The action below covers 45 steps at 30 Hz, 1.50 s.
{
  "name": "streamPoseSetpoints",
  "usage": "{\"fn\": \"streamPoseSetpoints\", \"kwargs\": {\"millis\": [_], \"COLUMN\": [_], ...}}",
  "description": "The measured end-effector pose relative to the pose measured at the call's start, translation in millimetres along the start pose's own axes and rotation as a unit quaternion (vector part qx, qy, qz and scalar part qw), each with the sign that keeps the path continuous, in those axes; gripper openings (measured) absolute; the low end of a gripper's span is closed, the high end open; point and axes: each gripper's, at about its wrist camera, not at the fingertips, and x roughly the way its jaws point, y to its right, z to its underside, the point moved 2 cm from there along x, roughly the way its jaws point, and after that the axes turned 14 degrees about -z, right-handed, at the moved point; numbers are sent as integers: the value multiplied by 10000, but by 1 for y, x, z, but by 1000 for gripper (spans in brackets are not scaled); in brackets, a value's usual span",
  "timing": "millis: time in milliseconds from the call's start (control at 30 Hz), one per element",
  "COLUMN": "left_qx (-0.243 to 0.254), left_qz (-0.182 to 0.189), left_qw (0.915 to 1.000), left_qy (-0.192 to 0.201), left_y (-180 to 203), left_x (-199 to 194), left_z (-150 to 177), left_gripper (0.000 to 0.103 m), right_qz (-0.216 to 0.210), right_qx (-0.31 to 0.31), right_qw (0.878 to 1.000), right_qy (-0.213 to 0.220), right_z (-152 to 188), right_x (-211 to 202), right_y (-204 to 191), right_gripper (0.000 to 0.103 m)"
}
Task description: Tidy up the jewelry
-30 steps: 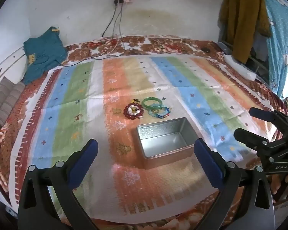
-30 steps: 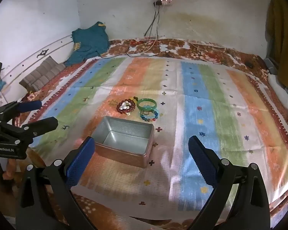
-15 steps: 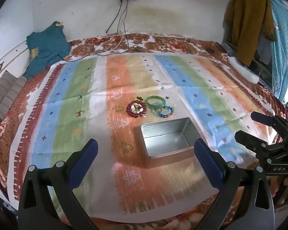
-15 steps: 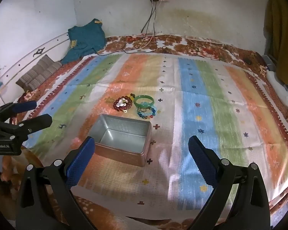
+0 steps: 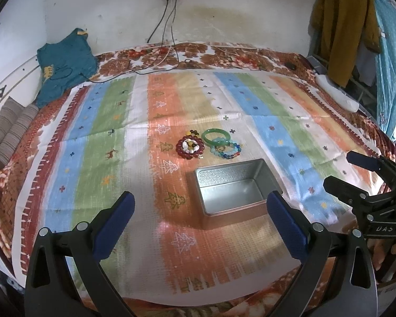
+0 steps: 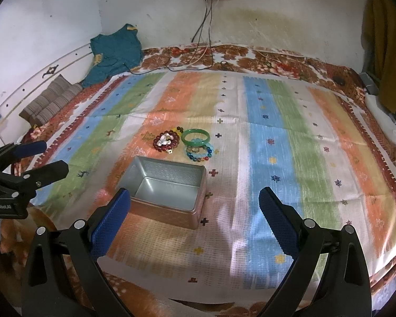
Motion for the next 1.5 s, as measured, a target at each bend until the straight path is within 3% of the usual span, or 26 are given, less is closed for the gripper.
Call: {"fn": "streamPoseSetpoints", "kwargs": {"millis": [567,1033,1433,1500], "left_qx": [44,631,682,756], "left_qz": [-99,-195,106,16], "left_qw": [9996,9973,9968,9966], "left_qy": [-248,-310,-401,-335], "left_y": [4,24,33,35], "left_x": [15,44,63,64], "left_z": [-4,-27,-45,-46], "left_gripper": [97,97,97,97], "right_qz": [17,276,341,311], "right_qx": [306,343,370,372], "right_qw": [9993,9984,9973,9972], "right_qy": [-234,-358,-534,-572], "right_z": [-9,-38,-58,-60], "right_x": [19,43,70,73], "right_y": [15,33,42,43], "right_gripper": [98,98,98,98]}}
